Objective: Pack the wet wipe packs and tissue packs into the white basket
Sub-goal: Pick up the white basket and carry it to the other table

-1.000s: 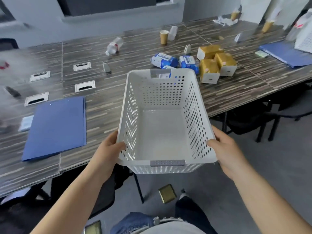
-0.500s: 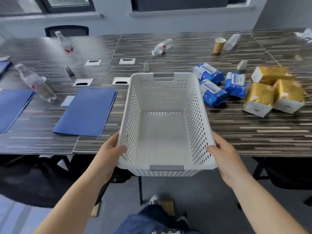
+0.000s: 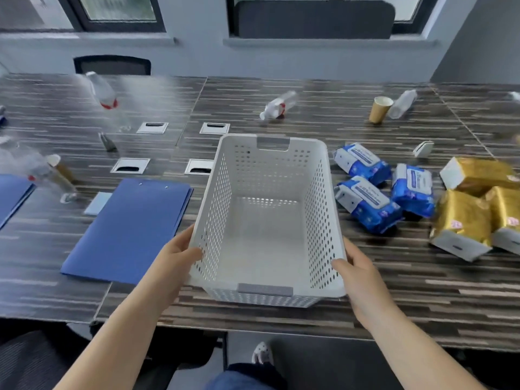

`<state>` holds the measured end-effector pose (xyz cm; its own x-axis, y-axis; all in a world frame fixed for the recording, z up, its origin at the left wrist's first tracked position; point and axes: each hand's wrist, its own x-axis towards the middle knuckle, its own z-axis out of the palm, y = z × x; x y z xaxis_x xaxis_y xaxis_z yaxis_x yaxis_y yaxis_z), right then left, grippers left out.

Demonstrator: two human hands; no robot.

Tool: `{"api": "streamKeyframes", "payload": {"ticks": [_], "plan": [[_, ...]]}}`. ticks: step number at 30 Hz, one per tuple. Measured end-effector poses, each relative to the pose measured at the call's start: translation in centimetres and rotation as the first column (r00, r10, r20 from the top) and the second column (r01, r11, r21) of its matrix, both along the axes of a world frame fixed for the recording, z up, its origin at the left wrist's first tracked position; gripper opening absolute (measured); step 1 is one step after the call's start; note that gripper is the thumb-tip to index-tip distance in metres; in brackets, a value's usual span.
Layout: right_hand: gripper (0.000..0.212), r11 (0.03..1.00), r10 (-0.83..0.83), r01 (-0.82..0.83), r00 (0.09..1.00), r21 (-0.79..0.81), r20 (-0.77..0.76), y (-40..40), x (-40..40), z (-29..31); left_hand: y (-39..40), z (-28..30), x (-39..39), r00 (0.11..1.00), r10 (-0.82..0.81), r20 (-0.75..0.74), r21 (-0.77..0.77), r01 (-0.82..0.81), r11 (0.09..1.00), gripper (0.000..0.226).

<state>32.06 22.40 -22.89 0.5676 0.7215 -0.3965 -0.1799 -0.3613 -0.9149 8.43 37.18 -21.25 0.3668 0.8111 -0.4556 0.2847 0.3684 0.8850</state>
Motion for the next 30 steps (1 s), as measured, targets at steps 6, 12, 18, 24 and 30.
{"api": "streamKeyframes", "payload": {"ticks": [6,12,18,24,30], "plan": [[0.053,1.0,-0.022,0.022,1.0,0.013,-0.011,6.8,1.8,0.5,7.2,0.2,2.3,1.0,-0.008,-0.008,0.016,0.008,1.0,0.059],[0.053,0.999,-0.048,0.048,0.999,-0.008,-0.012,10.2,2.4,-0.3,10.9,0.1,3.3,0.999,-0.024,-0.035,0.014,0.024,1.0,0.06],[0.048,0.998,0.024,-0.024,1.0,-0.051,0.005,12.0,3.6,-0.6,11.9,-0.4,3.8,0.999,-0.017,-0.027,-0.008,0.017,1.0,0.061],[0.05,0.998,0.031,-0.031,0.999,-0.054,-0.006,12.2,4.4,-0.9,11.7,-0.4,4.1,0.999,-0.004,-0.049,-0.013,0.003,1.0,0.056],[0.043,0.999,0.036,-0.039,0.997,-0.032,-0.066,12.2,5.0,-0.5,11.7,0.4,3.9,0.994,-0.002,-0.107,-0.017,0.0,1.0,0.032]]}}
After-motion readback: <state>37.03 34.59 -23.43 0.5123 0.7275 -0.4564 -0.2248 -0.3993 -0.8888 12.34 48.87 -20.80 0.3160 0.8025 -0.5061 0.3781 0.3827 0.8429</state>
